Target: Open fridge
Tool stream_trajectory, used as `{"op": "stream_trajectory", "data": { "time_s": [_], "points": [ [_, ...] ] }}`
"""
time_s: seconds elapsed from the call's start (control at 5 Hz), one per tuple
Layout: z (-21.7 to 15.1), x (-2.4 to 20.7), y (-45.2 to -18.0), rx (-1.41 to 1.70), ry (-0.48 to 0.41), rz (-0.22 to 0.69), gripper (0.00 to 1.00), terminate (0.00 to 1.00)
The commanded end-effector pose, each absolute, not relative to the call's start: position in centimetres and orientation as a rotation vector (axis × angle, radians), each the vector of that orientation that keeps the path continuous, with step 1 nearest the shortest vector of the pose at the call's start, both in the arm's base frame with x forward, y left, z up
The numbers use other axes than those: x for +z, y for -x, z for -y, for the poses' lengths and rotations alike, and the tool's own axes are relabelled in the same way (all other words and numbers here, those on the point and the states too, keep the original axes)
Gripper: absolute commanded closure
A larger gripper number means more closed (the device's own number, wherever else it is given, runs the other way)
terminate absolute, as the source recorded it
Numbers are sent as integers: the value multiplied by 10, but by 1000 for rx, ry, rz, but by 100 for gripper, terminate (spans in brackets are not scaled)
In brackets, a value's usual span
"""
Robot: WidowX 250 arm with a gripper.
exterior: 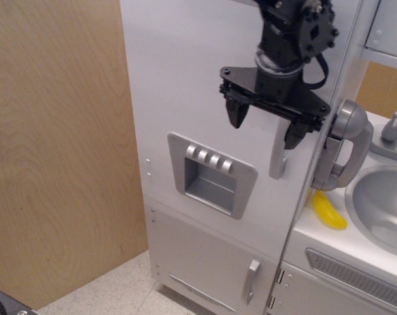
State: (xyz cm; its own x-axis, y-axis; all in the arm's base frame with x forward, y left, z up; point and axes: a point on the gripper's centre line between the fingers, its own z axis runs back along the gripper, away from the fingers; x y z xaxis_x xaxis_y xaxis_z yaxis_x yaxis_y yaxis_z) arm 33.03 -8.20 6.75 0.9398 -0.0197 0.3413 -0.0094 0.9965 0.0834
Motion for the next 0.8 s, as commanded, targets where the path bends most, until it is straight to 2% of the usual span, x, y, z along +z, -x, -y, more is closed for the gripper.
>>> {"op": "stream_trajectory", "data": {
  "time_s": [0.0,0.2,0.6],
  "points": [
    [89,75,-349,-18,-87,475,0,0],
    [89,75,-350,1,-79,488,100,0],
    [83,82,-343,30,-44,471,100,0]
  ]
}}
